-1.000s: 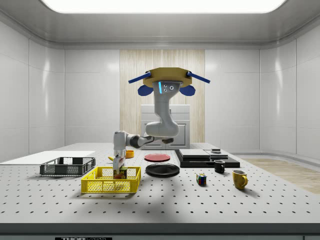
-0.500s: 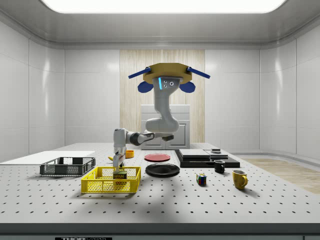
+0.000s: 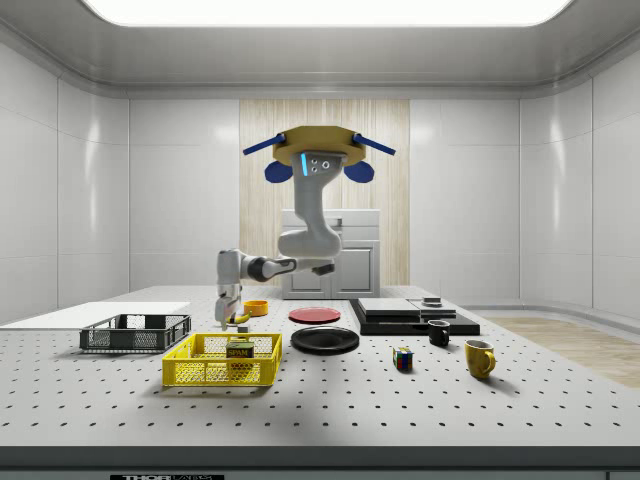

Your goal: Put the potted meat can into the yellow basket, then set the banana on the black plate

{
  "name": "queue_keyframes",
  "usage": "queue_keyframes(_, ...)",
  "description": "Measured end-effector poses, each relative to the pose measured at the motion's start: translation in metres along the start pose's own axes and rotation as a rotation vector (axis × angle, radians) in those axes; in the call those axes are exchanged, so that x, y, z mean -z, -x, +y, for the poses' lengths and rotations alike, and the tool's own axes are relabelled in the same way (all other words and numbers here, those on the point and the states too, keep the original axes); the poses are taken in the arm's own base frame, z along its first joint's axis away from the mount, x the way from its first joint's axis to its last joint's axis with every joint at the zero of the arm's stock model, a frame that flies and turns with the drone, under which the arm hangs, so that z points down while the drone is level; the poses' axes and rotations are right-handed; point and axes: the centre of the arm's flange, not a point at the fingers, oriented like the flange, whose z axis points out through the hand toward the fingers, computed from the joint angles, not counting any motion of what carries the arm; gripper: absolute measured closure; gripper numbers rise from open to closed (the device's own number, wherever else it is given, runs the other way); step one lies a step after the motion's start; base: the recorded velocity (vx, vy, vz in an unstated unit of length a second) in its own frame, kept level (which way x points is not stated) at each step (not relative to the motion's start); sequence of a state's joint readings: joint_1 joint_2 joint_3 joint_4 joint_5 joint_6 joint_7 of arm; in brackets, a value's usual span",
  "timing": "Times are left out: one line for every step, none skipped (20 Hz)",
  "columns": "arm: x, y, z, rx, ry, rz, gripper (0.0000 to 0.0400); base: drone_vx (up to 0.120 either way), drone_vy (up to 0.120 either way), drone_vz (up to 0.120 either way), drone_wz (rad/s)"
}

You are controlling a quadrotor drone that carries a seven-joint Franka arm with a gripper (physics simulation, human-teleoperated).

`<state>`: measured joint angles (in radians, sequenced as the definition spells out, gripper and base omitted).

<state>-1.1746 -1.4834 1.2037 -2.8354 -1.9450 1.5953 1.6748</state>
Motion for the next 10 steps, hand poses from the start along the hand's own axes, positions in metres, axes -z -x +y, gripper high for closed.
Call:
queue_keyframes(0.0, 0.0, 0.0, 0.0, 0.0, 0.0, 0.0001, 0.12, -0.12, 0.0, 0.0)
queue_keyframes(0.0, 0.0, 0.0, 0.0, 0.0, 0.0, 0.0001, 0.12, -0.12, 0.0, 0.0)
queue_keyframes(0.0, 0.0, 0.0, 0.0, 0.0, 0.0, 0.0, 0.12, -0.12, 0.0, 0.0)
queue_keyframes(0.0001, 0.0, 0.0, 0.0, 0.0, 0.0, 0.0, 0.12, -0.12, 0.0, 0.0)
queue_keyframes(0.0001, 0.0, 0.0, 0.0, 0.0, 0.0, 0.0, 0.12, -0.12, 0.0, 0.0)
queue_keyframes(0.0001, 0.0, 0.0, 0.0, 0.0, 0.0, 0.0, 0.12, -0.12, 0.0, 0.0)
queue_keyframes(0.0001, 0.0, 0.0, 0.0, 0.0, 0.0, 0.0, 0.12, -0.12, 0.0, 0.0)
queue_keyframes(0.0001, 0.0, 0.0, 0.0, 0.0, 0.0, 0.0, 0.12, -0.12, 0.0, 0.0)
queue_keyframes(0.0001, 0.0, 0.0, 0.0, 0.0, 0.0, 0.0, 0.12, -0.12, 0.0, 0.0)
queue_keyframes(0.0001, 0.0, 0.0, 0.0, 0.0, 0.0, 0.0, 0.08, -0.12, 0.0, 0.0)
